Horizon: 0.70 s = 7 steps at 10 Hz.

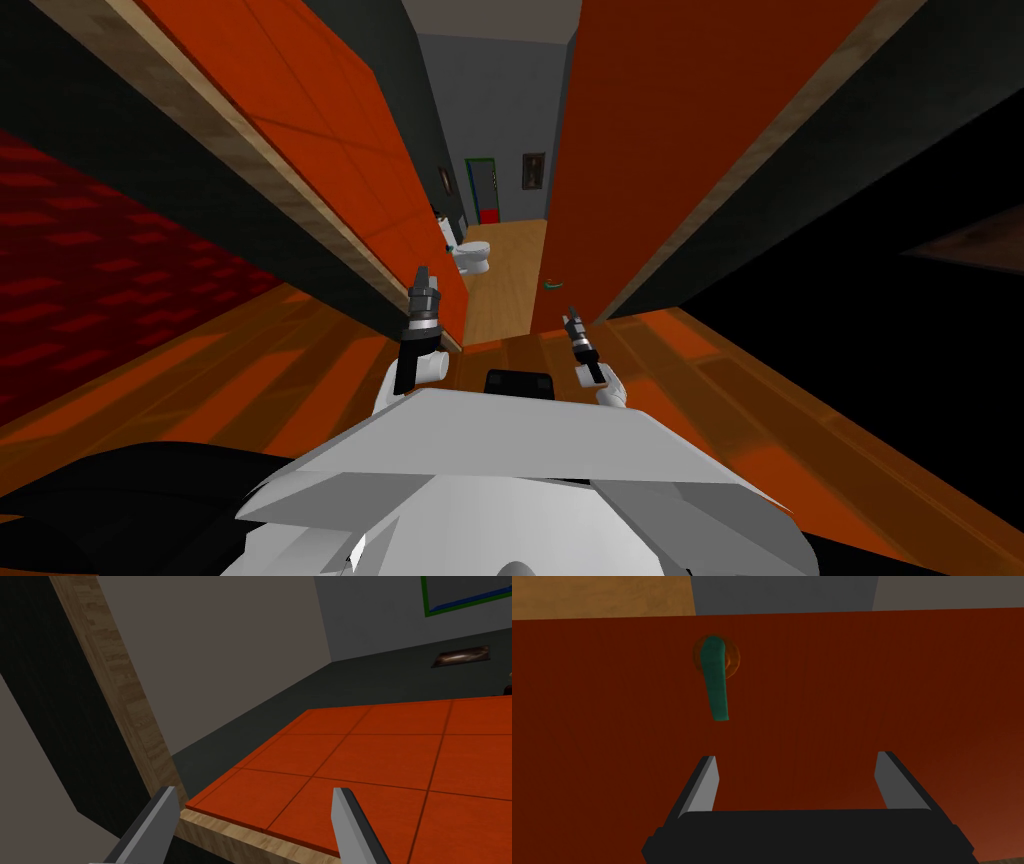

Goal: Push the door open

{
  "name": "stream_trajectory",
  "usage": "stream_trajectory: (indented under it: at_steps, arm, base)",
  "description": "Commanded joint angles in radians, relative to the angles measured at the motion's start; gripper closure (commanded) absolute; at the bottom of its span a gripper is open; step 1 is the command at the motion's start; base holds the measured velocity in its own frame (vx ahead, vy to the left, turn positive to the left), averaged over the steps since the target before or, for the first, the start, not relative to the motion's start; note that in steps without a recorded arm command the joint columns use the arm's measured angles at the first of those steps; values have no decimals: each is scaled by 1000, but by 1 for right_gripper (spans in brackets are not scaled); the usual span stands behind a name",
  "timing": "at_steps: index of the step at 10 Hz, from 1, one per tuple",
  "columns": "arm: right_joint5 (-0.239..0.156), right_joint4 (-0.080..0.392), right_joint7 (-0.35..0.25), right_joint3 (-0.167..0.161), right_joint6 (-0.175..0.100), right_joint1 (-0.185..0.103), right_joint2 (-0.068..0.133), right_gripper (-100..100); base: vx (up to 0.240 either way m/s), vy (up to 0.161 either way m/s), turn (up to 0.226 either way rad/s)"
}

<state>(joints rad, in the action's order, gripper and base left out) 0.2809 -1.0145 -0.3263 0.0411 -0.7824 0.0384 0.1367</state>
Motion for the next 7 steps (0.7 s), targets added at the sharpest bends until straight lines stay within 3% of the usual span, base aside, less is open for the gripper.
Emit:
stream_trajectory:
  at_steps: [1,7]
  arm:
    - [9,44,-12,1,-11,-15,6,-100]
    - [35,200,-38,7,-53,-72,16,-100]
  base:
    - [103,-38,28]
    - [94,-39,21]
